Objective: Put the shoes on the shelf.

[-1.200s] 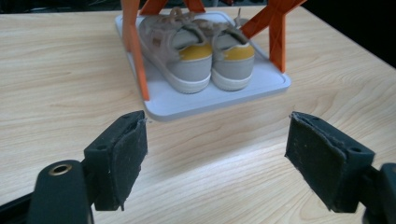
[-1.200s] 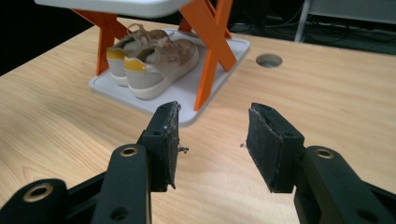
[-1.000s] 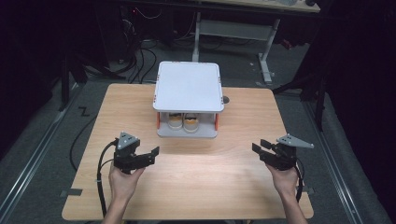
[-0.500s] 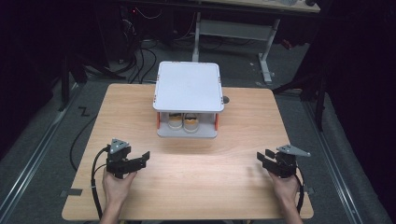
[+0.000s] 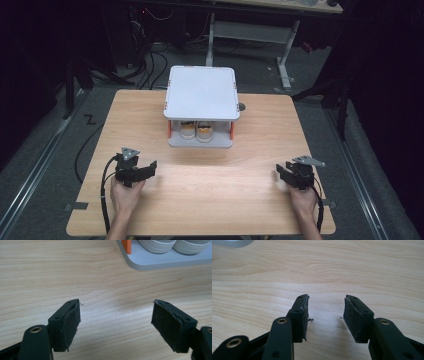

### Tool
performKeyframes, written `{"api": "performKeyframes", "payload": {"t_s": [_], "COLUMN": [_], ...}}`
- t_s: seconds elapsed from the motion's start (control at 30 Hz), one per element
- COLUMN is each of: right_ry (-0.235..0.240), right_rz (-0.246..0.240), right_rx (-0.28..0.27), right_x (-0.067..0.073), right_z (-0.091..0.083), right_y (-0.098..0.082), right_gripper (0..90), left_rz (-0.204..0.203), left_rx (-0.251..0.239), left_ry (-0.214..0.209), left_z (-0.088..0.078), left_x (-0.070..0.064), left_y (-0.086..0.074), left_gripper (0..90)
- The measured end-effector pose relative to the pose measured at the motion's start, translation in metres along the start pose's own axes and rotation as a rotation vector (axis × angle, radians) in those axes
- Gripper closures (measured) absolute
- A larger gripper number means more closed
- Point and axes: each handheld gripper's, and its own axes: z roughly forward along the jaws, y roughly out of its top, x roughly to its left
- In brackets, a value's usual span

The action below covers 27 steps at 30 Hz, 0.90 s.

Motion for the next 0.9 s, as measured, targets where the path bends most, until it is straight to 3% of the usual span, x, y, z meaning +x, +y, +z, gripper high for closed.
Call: {"api": "performKeyframes", "payload": {"t_s": [0.23, 0.5, 0.7, 0.9], "right_ry": [-0.019, -0.044, -0.047, -0.045], "right_rz": [-0.001, -0.006, 0.011, -0.005], "right_rx": [-0.002, 0.006, 0.023, 0.029], "right_x": [-0.002, -0.003, -0.006, -0.005], "right_z": [0.005, 0.009, 0.010, 0.010], "right_y": [0.000, 0.000, 0.000, 0.000], "right_gripper": [52.3, 51.6, 49.8, 45.8], "left_rz": [0.007, 0.014, 0.028, 0.046], "left_rx": [0.006, 0.012, 0.021, 0.044], "left_ry": [0.049, 0.062, 0.089, 0.110], "left_z": [0.010, 0.018, 0.025, 0.031], "left_x": [0.004, 0.004, 0.002, 0.000], "left_y": [-0.001, -0.001, -0.002, -0.006], "left_gripper": [23.0, 22.6, 22.7, 22.7]}}
